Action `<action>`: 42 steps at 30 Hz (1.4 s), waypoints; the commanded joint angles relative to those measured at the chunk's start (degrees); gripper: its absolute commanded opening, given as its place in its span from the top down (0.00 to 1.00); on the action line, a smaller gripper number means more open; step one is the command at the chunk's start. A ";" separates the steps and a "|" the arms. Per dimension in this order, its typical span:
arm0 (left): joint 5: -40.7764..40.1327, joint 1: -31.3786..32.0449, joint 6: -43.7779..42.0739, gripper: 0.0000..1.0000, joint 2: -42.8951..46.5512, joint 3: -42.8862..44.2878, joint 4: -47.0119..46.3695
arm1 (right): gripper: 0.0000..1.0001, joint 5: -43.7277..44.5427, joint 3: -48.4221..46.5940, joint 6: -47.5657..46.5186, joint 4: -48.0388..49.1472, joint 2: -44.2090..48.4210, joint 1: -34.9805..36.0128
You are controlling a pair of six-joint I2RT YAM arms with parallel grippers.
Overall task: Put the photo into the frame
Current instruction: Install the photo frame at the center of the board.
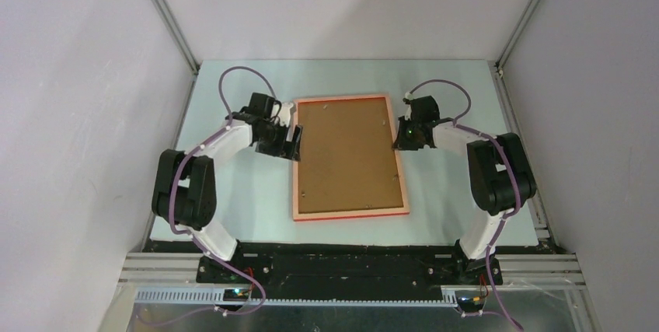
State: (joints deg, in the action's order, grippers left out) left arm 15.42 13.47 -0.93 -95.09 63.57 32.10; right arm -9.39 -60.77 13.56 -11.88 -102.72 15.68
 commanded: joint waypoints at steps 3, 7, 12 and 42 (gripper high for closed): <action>2.34 3.15 -3.79 0.07 2.69 -2.47 1.72 | 1.00 0.06 -0.93 5.38 6.60 -0.22 -0.83; 3.87 4.56 -4.14 0.07 2.00 -3.69 2.06 | 1.00 -0.40 -0.93 4.84 6.72 0.25 -1.60; 3.09 6.84 -5.24 0.08 3.06 -5.13 2.09 | 1.00 -1.72 -0.93 4.28 6.86 0.50 -2.54; -6.90 14.61 -4.35 0.28 0.39 -5.12 1.51 | 1.00 -4.20 -0.95 2.53 6.80 0.38 -3.05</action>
State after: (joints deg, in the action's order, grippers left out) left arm 10.39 27.59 -4.99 -94.15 56.34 34.48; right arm -10.00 -60.77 15.38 -9.98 -103.31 12.93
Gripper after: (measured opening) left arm 0.733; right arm 0.087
